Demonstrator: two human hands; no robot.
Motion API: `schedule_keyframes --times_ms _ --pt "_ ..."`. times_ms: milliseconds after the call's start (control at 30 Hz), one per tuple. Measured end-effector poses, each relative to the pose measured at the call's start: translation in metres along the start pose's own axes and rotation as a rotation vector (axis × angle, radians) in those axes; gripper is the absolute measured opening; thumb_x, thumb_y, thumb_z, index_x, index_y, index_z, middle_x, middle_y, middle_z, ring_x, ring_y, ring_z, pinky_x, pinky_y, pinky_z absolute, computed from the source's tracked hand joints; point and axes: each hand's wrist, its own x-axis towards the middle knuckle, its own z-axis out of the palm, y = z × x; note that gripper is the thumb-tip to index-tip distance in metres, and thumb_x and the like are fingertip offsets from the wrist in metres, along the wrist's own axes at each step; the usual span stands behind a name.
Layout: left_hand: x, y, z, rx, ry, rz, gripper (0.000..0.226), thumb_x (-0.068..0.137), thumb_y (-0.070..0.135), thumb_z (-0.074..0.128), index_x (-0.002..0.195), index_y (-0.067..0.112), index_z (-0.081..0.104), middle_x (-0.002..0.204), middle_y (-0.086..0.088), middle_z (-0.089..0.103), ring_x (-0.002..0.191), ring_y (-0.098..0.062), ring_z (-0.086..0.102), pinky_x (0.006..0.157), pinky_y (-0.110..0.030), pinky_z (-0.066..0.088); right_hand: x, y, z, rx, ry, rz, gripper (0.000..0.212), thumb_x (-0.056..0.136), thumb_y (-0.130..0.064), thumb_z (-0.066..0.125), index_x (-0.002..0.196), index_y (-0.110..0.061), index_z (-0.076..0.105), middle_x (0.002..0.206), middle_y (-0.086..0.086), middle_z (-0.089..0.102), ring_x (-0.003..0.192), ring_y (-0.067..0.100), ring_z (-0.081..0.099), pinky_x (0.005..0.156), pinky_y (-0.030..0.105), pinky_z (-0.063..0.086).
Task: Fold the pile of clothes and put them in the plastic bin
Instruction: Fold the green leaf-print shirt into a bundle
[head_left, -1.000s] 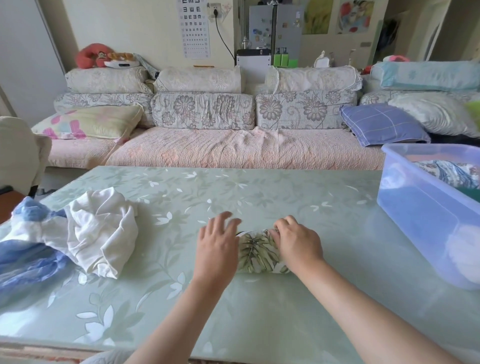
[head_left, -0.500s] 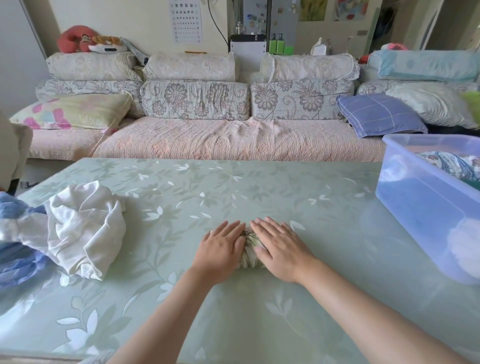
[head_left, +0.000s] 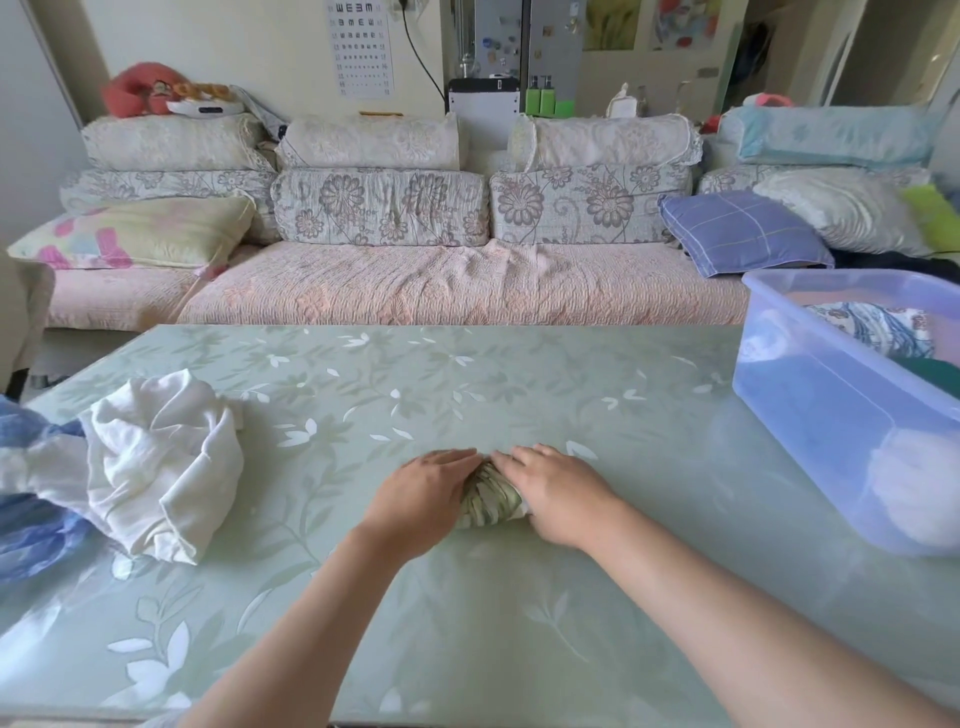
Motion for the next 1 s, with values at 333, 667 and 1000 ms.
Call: schedule_keyframes --times_ms 333,667,1000 --pt "0.007 0.019 -0.006 0.198 -0.227 -0.012 0.082 0.083 0.011 0.051 0.155 0.030 0.018 0.156 0.014 0.030 0.134 -0.017 0.041 0.102 -0.031 0.042 -0.013 0.017 0.004 0.029 0.149 -0.032 0.067 0.090 0.002 0.049 0.152 -0.018 0.032 0.139 0.008 0.050 0.126 0.034 0.048 0.101 0.045 0.046" --pt "0.040 0.111 -0.029 0.100 0.105 0.239 0.076 0.077 -0.007 0.046 0.146 0.023 0.044 0.144 0.008 0.051 0.122 -0.023 0.055 0.087 -0.032 0.052 -0.098 0.082 -0.058 -0.002 0.395 0.043 0.076 0.074 0.016 0.054 0.142 -0.017 0.044 0.136 0.002 0.050 0.128 0.027 0.043 0.079 0.043 0.057" --pt "0.149 0.281 -0.066 0.129 0.208 0.506 0.078 0.074 -0.009 0.049 0.146 0.019 0.042 0.142 0.001 0.052 0.115 -0.031 0.057 0.081 -0.040 0.055 -0.204 0.230 -0.166 0.030 0.493 0.265 0.086 0.080 0.021 0.039 0.152 -0.027 0.037 0.159 0.011 0.028 0.148 0.024 0.021 0.117 0.038 0.029"
